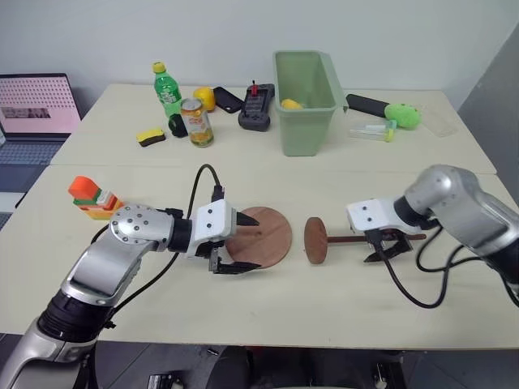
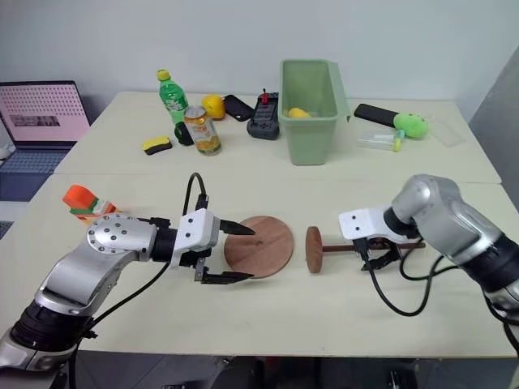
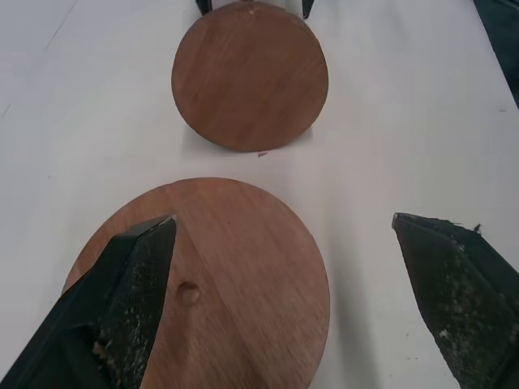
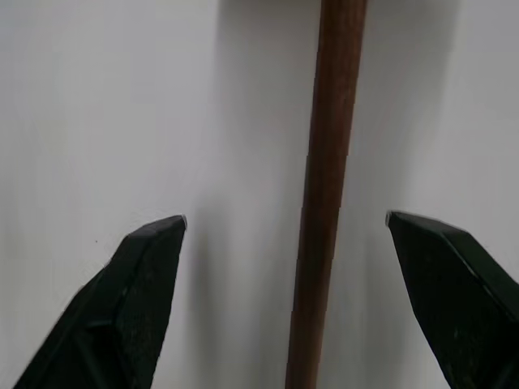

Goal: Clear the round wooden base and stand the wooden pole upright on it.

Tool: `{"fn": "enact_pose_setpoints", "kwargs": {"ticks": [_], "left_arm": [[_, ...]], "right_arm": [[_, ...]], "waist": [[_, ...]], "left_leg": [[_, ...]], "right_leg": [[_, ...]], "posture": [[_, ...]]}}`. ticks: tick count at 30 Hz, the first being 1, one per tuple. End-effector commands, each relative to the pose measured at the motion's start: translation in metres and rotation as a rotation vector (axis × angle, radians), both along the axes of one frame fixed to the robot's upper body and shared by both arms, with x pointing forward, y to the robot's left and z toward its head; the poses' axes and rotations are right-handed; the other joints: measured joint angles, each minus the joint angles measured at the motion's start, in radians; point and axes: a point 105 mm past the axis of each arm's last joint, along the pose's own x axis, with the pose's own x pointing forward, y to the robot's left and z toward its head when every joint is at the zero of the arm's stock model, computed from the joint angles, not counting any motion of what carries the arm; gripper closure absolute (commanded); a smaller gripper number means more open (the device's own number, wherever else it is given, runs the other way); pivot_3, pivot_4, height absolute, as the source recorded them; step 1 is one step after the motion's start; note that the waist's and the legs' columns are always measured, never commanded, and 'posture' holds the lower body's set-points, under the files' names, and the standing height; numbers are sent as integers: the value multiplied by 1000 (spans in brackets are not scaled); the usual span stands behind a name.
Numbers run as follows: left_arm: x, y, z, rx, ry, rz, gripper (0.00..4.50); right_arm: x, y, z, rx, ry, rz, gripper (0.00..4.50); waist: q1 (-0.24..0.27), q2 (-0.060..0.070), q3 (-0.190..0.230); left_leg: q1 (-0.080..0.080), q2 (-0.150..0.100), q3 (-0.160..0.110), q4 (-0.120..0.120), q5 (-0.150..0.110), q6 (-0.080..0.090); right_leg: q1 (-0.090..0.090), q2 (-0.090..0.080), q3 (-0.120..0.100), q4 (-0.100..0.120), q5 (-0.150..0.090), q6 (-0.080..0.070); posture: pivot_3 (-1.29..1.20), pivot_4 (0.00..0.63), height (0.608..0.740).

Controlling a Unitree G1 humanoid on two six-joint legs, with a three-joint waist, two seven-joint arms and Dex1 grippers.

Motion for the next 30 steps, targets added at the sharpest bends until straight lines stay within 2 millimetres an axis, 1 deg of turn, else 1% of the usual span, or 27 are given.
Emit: {"fn": "enact_pose_setpoints", "kwargs": {"ticks": [1,2,5,6,7,9,10,11,12,15,19,22,24,26,28,29,30], "left_arm": [[0,-5,3,-1,-47,-8,71],[1,-5,2,-2,-48,-6,71],[1,-6,0,-3,-49,2,0],[2,-7,-1,-4,-50,6,0],[2,-7,-2,-5,-50,9,0],[1,-9,-3,-6,-49,12,0],[1,-9,-3,-6,-50,14,0],[1,-10,-3,-6,-50,14,0],[1,-10,-3,-6,-50,14,0],[1,-12,-3,-5,-49,10,0],[2,-13,-1,-4,-51,10,0],[4,-11,1,1,-51,21,0],[9,-6,5,3,-58,48,0],[16,6,13,-4,-62,100,0],[19,15,18,-7,-62,132,0],[21,23,21,-10,-63,160,0],[23,28,24,-13,-64,179,0]], "right_arm": [[6,-2,0,-73,20,31,375],[8,-2,-1,-79,23,32,375],[14,0,0,-92,25,35,874],[15,0,0,-94,27,35,1258],[16,1,0,-94,31,33,1393],[15,2,0,-92,40,33,1881],[15,3,0,-89,46,33,2014],[14,4,0,-87,50,35,2306],[13,4,0,-86,52,37,2473],[11,6,0,-79,61,40,3359],[9,7,0,-68,72,34,4270],[8,9,7,-23,70,16,4275],[10,14,20,50,39,3,4275],[13,24,46,190,-18,-24,4275],[15,31,64,291,-53,-50,4275],[13,37,78,381,-67,-59,4275],[10,41,87,442,-72,-64,4275]], "waist": [[1,0,0],[1,0,0],[1,0,0],[1,0,0],[0,0,0],[0,0,0],[0,0,0],[0,0,0],[0,0,0],[0,0,0],[0,0,0],[0,0,0],[0,0,0],[0,0,0],[0,0,0],[0,0,0],[-1,1,0]], "left_leg": [[0,0,0,0,0,0],[0,0,0,0,0,0],[0,-1,0,0,0,0],[0,-1,0,0,0,0],[0,0,0,0,0,0],[0,0,0,0,0,0],[0,0,0,0,0,0],[0,0,0,0,0,0],[0,0,0,0,0,0],[0,0,0,0,0,0],[0,0,0,0,0,0],[0,0,0,0,0,0],[0,0,0,0,0,0],[0,0,0,0,0,0],[-1,0,0,0,0,0],[-1,0,0,0,0,0],[-1,0,-1,0,0,0]], "right_leg": [[0,0,0,0,0,0],[0,0,0,0,0,0],[0,-1,0,0,0,0],[0,-1,0,0,0,0],[0,-1,0,0,0,0],[0,-1,0,0,0,0],[0,-1,0,0,0,0],[0,-1,0,0,0,0],[0,-1,0,0,0,0],[0,-1,0,0,0,0],[0,-1,0,0,0,0],[0,-1,0,0,0,0],[0,-1,0,1,0,0],[0,-1,0,1,0,0],[-1,-1,0,1,0,0],[-1,-1,0,1,0,0],[-1,-1,0,1,0,0]], "posture": [[0,150,740],[0,150,740],[0,150,740],[0,150,740],[0,150,740],[0,150,740],[0,150,740],[0,150,740],[0,150,740],[0,150,740],[0,150,740],[0,150,740],[0,150,740],[0,150,740],[0,150,740],[0,150,740],[0,150,740]]}}
